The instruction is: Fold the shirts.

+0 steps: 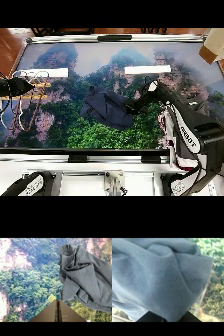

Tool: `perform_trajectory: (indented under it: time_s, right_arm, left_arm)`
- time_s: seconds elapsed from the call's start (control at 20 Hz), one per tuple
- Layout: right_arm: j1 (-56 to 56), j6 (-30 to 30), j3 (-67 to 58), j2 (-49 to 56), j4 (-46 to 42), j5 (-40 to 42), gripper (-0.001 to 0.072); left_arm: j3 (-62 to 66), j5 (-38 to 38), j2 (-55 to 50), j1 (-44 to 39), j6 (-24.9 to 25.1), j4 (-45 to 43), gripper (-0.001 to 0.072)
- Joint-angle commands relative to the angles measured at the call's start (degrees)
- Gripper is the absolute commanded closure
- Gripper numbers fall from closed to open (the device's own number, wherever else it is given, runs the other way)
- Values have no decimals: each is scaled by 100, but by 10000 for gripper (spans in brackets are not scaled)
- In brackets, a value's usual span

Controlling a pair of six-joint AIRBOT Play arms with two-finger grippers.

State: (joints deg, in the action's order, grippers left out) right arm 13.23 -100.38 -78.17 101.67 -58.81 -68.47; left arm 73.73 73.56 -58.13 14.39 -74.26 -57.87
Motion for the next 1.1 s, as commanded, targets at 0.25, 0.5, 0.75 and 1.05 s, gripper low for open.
perform_trajectory:
  time_s: [0.25, 0.5, 0.75, 1.05]
  right_arm:
    - [-931, 367, -2284, -1097, 127, -765, 635]
    - [-1971, -356, -4061, -1585, 61, -2177, 635]
    - [-3126, -459, -4061, -2033, -85, -2201, 635]
    - [-4002, -304, -4061, -2083, -654, -3034, 634]
  left_arm:
    - [0, -4, -4, -2, 7, 0, 678]
    - [0, 9, -4, -2, 74, 0, 678]
    - [0, 70, -2, -13, 131, 0, 677]
    - [0, 63, -2, -13, 138, 0, 678]
